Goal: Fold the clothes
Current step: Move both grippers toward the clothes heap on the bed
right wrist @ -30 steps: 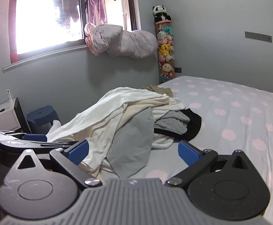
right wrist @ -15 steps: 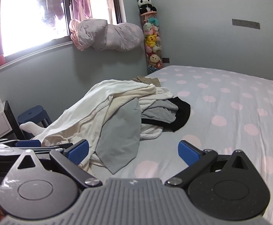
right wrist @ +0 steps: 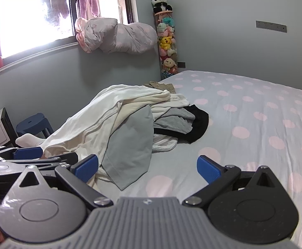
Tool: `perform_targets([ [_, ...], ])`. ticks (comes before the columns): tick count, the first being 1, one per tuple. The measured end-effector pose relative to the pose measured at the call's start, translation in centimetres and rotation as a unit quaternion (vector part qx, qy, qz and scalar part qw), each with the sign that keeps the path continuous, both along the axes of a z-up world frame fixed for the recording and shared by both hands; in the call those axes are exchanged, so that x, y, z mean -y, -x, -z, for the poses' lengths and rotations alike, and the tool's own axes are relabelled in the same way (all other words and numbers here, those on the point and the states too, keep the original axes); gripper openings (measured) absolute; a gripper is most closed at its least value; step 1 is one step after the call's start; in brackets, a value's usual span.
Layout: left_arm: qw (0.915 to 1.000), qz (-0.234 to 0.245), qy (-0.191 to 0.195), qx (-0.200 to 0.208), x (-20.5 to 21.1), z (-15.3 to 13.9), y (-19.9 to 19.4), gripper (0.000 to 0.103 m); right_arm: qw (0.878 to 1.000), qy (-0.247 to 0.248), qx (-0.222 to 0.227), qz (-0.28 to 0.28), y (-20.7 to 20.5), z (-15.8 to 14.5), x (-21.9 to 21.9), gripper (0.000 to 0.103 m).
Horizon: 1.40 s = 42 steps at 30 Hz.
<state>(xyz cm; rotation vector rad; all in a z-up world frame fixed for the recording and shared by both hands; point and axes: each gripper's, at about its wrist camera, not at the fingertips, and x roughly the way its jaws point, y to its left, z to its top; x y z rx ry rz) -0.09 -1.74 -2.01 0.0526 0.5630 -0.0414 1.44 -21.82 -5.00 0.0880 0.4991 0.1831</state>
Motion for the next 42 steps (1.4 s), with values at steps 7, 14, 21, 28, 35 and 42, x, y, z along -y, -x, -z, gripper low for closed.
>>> perform_targets([
  [7, 1.0, 0.008, 0.0, 0.001, 0.0, 0.0, 0.0, 0.071, 1.0, -0.001, 0.0, 0.004, 0.1, 0.3, 0.2, 0.102],
  [14, 1.0, 0.009, -0.001, 0.0, 0.0, 0.1, -0.1, 0.071, 1.0, -0.002, 0.001, 0.004, 0.1, 0.7, 0.3, 0.102],
  [21, 0.9999, 0.01, -0.004, -0.005, 0.0, 0.4, -0.2, 0.071, 1.0, 0.002, 0.003, 0.005, 0.0, 1.3, 0.3, 0.102],
  [28, 0.9999, 0.005, -0.008, -0.013, -0.2, 1.0, -0.5, 0.07, 1.0, 0.012, 0.011, 0.004, -0.3, 1.8, -0.2, 0.102],
  [35, 0.9996, -0.005, -0.008, -0.028, -0.8, 1.8, -1.2, 0.07, 1.0, 0.017, 0.0, 0.001, -1.4, 2.5, -0.8, 0.102],
  [42, 0.999, -0.012, 0.001, -0.044, -1.7, 2.5, -2.8, 0.07, 0.999, 0.026, -0.016, -0.011, -2.9, 3.1, -1.9, 0.102],
])
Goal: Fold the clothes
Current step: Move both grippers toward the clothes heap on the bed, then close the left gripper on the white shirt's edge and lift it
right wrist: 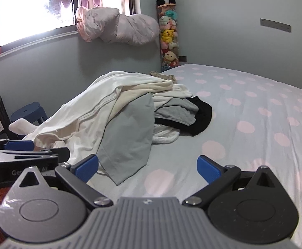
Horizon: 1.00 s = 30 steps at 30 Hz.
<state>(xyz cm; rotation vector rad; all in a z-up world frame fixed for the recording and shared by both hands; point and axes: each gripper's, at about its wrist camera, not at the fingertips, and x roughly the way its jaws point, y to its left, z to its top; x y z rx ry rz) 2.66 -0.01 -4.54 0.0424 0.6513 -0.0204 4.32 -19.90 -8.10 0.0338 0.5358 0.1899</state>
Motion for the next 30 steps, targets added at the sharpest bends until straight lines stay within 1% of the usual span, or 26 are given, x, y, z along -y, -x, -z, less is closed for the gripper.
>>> perform_targets([
  [4, 1.0, -0.002, -0.001, -0.007, -0.5, 0.3, -1.7, 0.07, 1.0, 0.01, 0.002, -0.024, -1.5, -0.1, -0.7, 0.1],
  [6, 0.9999, -0.008, -0.007, -0.009, -0.9, 0.6, -2.8, 0.07, 0.999, 0.018, 0.004, -0.035, -2.5, -0.2, -1.1, 0.089],
  [8, 0.9998, -0.014, -0.01, -0.013, -1.5, 0.9, -4.0, 0.068, 0.999, 0.028, 0.002, -0.047, -3.6, -0.3, -1.7, 0.084],
  [9, 0.9997, -0.017, -0.012, -0.014, -1.8, 1.1, -4.6, 0.065, 0.998, 0.033, 0.003, -0.051, -4.1, -0.3, -2.0, 0.084],
  [11, 0.9991, -0.027, -0.027, -0.017, -2.4, 1.5, -5.8, 0.065, 0.997, 0.043, 0.007, -0.064, -5.1, -0.3, -2.7, 0.084],
  [14, 0.9975, -0.041, -0.058, -0.008, -3.3, 1.8, -7.4, 0.065, 0.994, 0.062, 0.011, -0.085, -6.7, -0.1, -4.0, 0.084],
  [18, 0.9906, -0.066, -0.12, -0.001, -5.2, 2.4, -9.6, 0.065, 0.992, 0.058, -0.005, -0.107, -8.1, 0.5, -5.4, 0.085],
  [20, 0.9874, -0.073, -0.14, -0.004, -6.1, 2.9, -10.4, 0.065, 0.991, 0.058, -0.013, -0.116, -8.4, 1.0, -6.1, 0.085],
  [24, 0.9825, -0.079, -0.167, -0.019, -6.8, 4.4, -11.3, 0.065, 0.991, 0.044, -0.042, -0.122, -8.6, 2.5, -6.7, 0.085],
  [27, 0.9815, -0.076, -0.171, -0.036, -6.9, 5.2, -11.6, 0.065, 0.99, 0.029, -0.067, -0.121, -8.5, 3.4, -6.7, 0.085],
  [30, 0.9764, -0.078, -0.195, -0.048, -6.6, 6.1, -12.0, 0.065, 0.989, 0.021, -0.077, -0.122, -8.2, 3.9, -6.6, 0.085],
])
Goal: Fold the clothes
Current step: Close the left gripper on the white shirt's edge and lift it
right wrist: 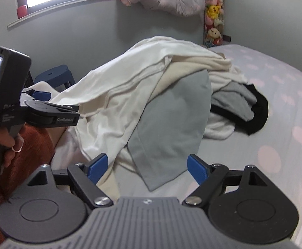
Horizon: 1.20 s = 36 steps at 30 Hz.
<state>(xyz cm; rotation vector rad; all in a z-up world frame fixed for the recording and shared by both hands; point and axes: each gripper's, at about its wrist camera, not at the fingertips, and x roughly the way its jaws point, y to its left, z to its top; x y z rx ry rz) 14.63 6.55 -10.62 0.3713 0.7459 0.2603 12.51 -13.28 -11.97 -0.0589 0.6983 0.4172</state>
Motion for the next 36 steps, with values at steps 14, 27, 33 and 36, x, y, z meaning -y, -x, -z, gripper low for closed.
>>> perform_targets([
  [14, 0.9983, -0.05, 0.005, 0.029, -1.2, 1.0, -1.4, 0.011, 0.999, -0.022, -0.028, 0.014, 2.2, 0.8, 1.7, 0.086],
  [27, 0.9756, 0.048, 0.173, 0.126, 1.5, -6.0, 6.0, 0.002, 0.996, -0.057, -0.037, 0.059, 4.0, 0.6, 4.4, 0.086],
  [33, 0.9609, 0.122, 0.227, 0.103, 4.5, -8.0, 9.7, 0.001, 0.991, -0.099, -0.03, 0.083, 4.7, -1.1, 6.7, 0.086],
  [36, 0.9555, 0.158, 0.232, 0.09, 6.2, -8.7, 11.2, 0.0, 0.984, -0.14, -0.032, 0.104, 5.1, -1.9, 8.9, 0.086],
])
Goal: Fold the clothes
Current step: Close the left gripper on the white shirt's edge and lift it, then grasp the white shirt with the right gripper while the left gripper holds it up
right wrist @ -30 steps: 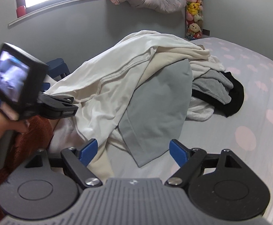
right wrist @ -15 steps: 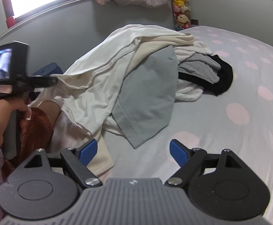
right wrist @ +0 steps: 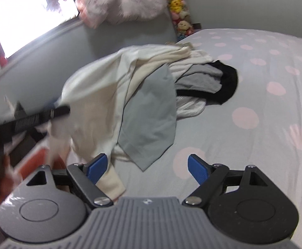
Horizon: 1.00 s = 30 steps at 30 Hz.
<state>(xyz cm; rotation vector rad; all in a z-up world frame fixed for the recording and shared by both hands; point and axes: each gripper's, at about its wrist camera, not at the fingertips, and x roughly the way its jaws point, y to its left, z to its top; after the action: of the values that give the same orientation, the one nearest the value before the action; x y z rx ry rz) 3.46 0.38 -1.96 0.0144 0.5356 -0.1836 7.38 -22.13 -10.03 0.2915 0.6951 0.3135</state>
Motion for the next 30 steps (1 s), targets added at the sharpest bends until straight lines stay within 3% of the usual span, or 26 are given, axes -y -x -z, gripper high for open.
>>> perform_targets([
  [5, 0.9976, 0.055, 0.003, -0.041, 2.7, 0.9, 2.0, 0.0, 0.996, -0.083, -0.011, 0.026, 0.8, -1.0, 3.2, 0.086],
  [9, 0.9973, 0.039, -0.005, -0.062, 2.5, 1.4, 1.6, 0.0, 0.996, -0.09, -0.002, 0.03, 1.8, -1.8, 4.0, 0.086],
  [14, 0.9978, -0.014, -0.02, -0.062, 0.0, 1.7, 0.5, 0.003, 0.996, -0.089, -0.003, 0.01, 2.2, -1.7, 3.3, 0.086],
  [20, 0.9936, -0.081, -0.031, -0.073, -4.0, 2.8, -2.5, 0.025, 0.997, -0.059, -0.005, -0.041, -0.4, -1.1, -0.4, 0.085],
  [25, 0.9884, -0.117, -0.033, -0.092, -5.9, 4.6, -6.0, 0.046, 0.998, -0.006, 0.024, -0.066, -4.0, -0.5, -4.2, 0.084],
  [30, 0.985, -0.133, -0.008, -0.11, -6.9, 6.3, -8.8, 0.048, 0.994, 0.041, 0.03, -0.101, -8.2, 1.1, -7.4, 0.083],
])
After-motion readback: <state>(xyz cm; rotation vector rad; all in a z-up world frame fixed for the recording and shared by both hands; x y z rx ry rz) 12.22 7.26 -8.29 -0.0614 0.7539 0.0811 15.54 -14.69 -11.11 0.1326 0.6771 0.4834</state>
